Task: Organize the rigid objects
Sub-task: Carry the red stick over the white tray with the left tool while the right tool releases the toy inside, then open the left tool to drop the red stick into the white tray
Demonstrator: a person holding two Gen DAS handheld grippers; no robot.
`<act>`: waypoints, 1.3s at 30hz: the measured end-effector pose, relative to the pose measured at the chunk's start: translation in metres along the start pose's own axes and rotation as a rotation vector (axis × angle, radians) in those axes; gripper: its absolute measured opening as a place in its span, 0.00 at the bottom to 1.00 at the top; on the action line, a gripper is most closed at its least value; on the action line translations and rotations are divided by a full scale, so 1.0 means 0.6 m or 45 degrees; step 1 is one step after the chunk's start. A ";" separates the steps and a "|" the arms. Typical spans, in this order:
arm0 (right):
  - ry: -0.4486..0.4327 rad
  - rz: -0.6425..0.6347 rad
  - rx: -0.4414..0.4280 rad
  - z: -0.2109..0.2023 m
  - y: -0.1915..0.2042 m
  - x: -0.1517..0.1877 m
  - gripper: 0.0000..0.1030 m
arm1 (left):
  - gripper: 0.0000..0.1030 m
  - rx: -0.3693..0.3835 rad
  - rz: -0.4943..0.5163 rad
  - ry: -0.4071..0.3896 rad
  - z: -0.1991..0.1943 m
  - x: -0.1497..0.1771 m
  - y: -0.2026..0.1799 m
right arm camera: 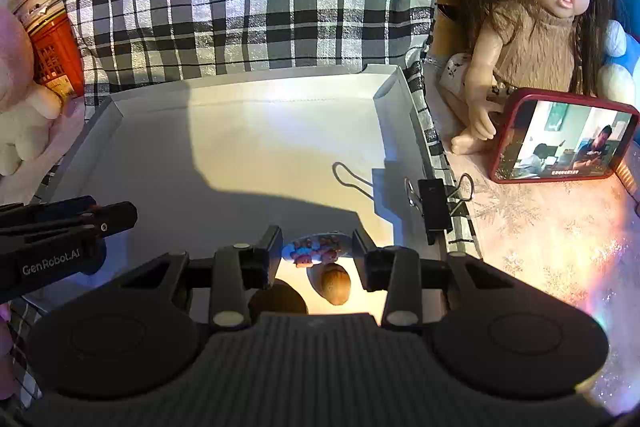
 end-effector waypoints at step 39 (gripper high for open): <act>-0.411 -0.158 -0.143 -0.211 0.059 0.132 0.83 | 0.83 0.180 0.095 -0.298 -0.261 0.142 -0.004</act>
Point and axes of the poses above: each gripper's, at about its wrist camera, not at the fingertips, and z roughly the way its jaws point, y to its left, x to its underside, the point moved 5 cm from there along z, roughly the way its jaws point, and after that the axes turned 7 degrees about -z, right-handed, at the moved point
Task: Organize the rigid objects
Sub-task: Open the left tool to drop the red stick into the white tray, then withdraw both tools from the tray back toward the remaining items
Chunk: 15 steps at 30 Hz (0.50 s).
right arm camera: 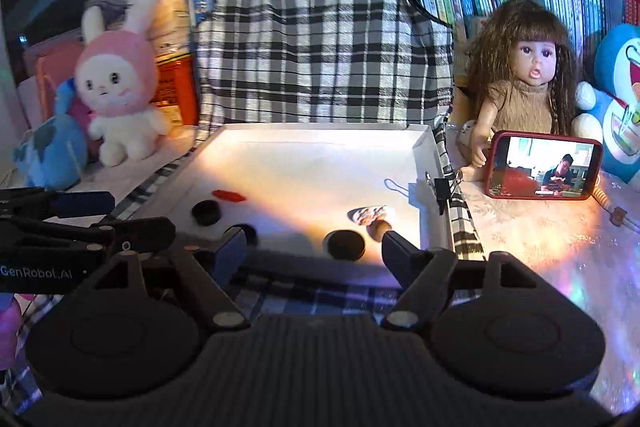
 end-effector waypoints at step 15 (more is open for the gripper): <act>-0.023 -0.035 0.004 -0.077 0.047 0.109 0.85 | 0.85 -0.035 0.025 -0.074 -0.116 0.125 0.011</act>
Point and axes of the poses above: each gripper's, at about its wrist camera, not at the fingertips, and z roughly the way its jaws point, y to its left, x to its underside, the point moved 5 cm from there along z, roughly the way its jaws point, and after that the axes turned 7 degrees about -z, right-handed, at the moved point
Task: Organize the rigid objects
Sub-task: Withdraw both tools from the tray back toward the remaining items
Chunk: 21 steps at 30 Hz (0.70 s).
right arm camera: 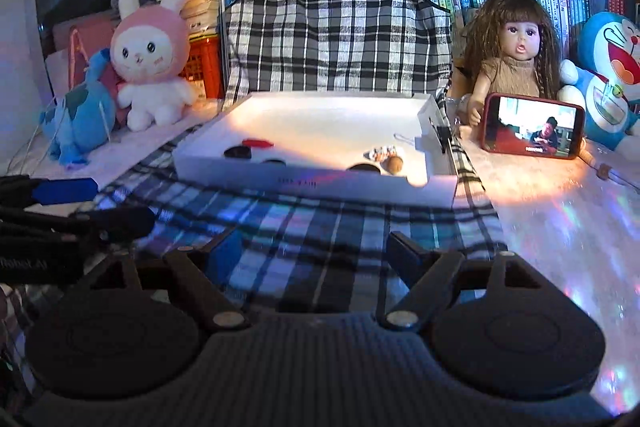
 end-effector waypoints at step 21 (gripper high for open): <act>0.017 -0.221 -0.049 -0.063 0.043 0.091 0.85 | 0.62 -0.028 0.081 0.021 -0.090 0.101 0.033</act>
Point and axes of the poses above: each gripper's, at about its wrist camera, not at the fingertips, and z roughly the way its jaws point, y to its left, x to its underside, the point moved 5 cm from there along z, roughly the way its jaws point, and after that the axes turned 7 degrees about -z, right-handed, at the moved point
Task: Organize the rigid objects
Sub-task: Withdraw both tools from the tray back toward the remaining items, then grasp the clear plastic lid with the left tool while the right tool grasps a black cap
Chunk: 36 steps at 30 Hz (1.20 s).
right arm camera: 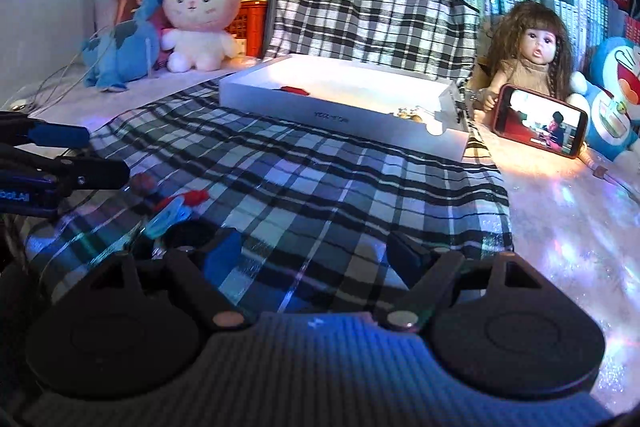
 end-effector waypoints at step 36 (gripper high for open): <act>-0.064 -0.026 -0.118 0.015 0.047 -0.009 0.37 | 0.26 0.057 -0.070 0.035 0.028 0.003 -0.005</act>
Point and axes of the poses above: each gripper's, at about its wrist camera, not at the fingertips, and z roughly the way its jaws point, y to its left, x to its underside, the point moved 5 cm from there along z, roughly the way its jaws point, and after that the axes turned 7 degrees about -z, right-handed, at the moved point
